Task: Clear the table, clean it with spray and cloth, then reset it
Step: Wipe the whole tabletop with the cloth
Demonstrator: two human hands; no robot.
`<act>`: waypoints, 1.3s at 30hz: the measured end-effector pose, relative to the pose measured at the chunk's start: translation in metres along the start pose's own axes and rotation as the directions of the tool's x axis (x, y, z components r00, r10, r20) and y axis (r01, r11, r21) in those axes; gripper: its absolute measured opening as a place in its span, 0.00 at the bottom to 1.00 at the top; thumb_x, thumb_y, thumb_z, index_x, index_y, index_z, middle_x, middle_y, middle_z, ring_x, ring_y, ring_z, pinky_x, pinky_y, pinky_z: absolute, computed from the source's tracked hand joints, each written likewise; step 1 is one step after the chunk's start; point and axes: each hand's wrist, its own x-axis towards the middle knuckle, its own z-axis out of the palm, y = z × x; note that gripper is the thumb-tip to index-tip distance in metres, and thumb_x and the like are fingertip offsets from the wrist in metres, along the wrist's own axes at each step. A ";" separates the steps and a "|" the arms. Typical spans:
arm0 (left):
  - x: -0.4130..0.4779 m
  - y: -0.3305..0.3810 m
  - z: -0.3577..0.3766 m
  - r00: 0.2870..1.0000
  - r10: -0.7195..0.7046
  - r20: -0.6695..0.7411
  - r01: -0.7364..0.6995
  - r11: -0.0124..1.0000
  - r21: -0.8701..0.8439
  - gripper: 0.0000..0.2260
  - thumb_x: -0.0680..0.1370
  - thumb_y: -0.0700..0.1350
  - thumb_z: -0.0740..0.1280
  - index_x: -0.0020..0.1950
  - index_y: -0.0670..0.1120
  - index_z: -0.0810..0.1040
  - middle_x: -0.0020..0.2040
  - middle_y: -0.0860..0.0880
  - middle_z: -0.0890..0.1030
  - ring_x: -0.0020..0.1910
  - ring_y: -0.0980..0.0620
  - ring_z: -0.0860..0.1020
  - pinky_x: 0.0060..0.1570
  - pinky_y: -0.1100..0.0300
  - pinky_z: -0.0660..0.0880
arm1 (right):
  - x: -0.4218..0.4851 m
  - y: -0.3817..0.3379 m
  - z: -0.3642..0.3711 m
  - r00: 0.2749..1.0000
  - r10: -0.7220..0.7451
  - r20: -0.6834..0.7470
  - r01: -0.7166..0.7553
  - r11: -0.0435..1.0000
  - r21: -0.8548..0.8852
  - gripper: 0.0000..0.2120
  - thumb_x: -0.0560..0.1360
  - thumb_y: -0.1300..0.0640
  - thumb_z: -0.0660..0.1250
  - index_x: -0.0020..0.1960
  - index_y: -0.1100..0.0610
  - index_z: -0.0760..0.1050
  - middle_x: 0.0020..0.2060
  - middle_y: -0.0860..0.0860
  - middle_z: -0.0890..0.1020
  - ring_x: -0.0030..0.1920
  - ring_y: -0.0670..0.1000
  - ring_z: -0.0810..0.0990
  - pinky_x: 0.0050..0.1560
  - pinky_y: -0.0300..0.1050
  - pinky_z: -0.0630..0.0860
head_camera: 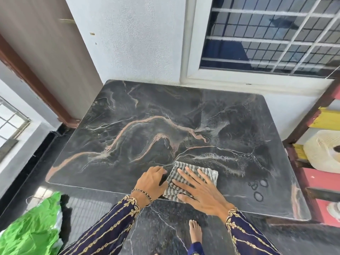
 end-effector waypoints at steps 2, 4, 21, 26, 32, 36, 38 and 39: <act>0.009 0.001 0.001 1.000 -0.001 -0.013 0.001 1.000 -0.012 0.17 0.78 0.51 0.61 0.66 0.49 0.74 0.67 0.53 0.74 0.68 0.52 0.70 0.65 0.57 0.69 | 0.006 0.011 -0.003 1.000 -0.007 0.010 0.007 1.000 0.000 0.25 0.82 0.30 0.41 0.78 0.28 0.38 0.81 0.37 0.37 0.81 0.44 0.34 0.78 0.53 0.32; 0.021 0.004 0.000 1.000 -0.007 -0.021 0.006 0.999 -0.038 0.17 0.79 0.51 0.61 0.66 0.50 0.74 0.68 0.54 0.74 0.69 0.53 0.69 0.66 0.58 0.67 | 0.017 0.027 -0.008 1.000 0.003 0.006 -0.003 1.000 0.000 0.25 0.82 0.30 0.40 0.78 0.27 0.39 0.81 0.37 0.37 0.81 0.43 0.33 0.79 0.54 0.33; 0.230 0.065 -0.026 0.997 -0.031 -0.071 0.026 0.997 -0.071 0.43 0.69 0.60 0.72 0.77 0.48 0.55 0.74 0.50 0.65 0.73 0.50 0.64 0.71 0.55 0.62 | 0.185 0.215 -0.083 0.997 0.075 0.023 -0.076 0.996 0.041 0.26 0.80 0.28 0.41 0.75 0.26 0.36 0.79 0.34 0.35 0.79 0.40 0.30 0.79 0.52 0.32; 0.300 0.084 -0.045 0.951 -0.277 0.140 0.268 0.960 0.081 0.67 0.59 0.67 0.76 0.77 0.38 0.36 0.79 0.38 0.42 0.79 0.41 0.42 0.76 0.42 0.54 | 0.238 0.260 -0.104 0.993 0.121 -0.020 -0.119 0.991 0.053 0.31 0.76 0.25 0.35 0.77 0.28 0.39 0.80 0.35 0.37 0.79 0.40 0.32 0.79 0.52 0.31; 0.340 0.108 -0.045 0.842 -0.468 0.268 0.361 0.859 0.363 0.68 0.58 0.64 0.79 0.74 0.28 0.39 0.76 0.28 0.44 0.77 0.30 0.46 0.71 0.36 0.62 | 0.294 0.302 -0.128 0.984 0.175 0.008 -0.175 0.983 0.058 0.28 0.81 0.30 0.43 0.79 0.30 0.41 0.80 0.36 0.37 0.80 0.42 0.35 0.77 0.51 0.30; 0.348 0.104 -0.040 0.816 -0.493 0.301 0.362 0.843 0.398 0.68 0.58 0.64 0.79 0.74 0.28 0.39 0.75 0.26 0.42 0.75 0.27 0.45 0.70 0.33 0.61 | 0.322 0.320 -0.140 0.982 0.187 0.033 -0.188 0.981 0.045 0.28 0.81 0.29 0.42 0.79 0.30 0.41 0.80 0.36 0.37 0.81 0.42 0.35 0.79 0.53 0.32; 0.350 0.102 -0.040 0.815 -0.498 0.295 0.358 0.835 0.418 0.65 0.59 0.63 0.79 0.75 0.29 0.43 0.74 0.24 0.45 0.74 0.25 0.47 0.70 0.34 0.63 | 0.326 0.322 -0.140 0.981 0.192 0.035 -0.194 0.980 0.036 0.28 0.80 0.29 0.42 0.79 0.29 0.40 0.80 0.36 0.37 0.81 0.42 0.35 0.79 0.54 0.32; 0.352 0.101 -0.039 0.818 -0.502 0.280 0.384 0.840 0.383 0.61 0.60 0.61 0.79 0.76 0.31 0.48 0.75 0.26 0.48 0.74 0.25 0.50 0.69 0.35 0.64 | 0.326 0.323 -0.140 0.981 0.190 0.031 -0.191 0.981 0.038 0.28 0.81 0.29 0.42 0.79 0.30 0.40 0.80 0.36 0.37 0.81 0.42 0.35 0.79 0.54 0.32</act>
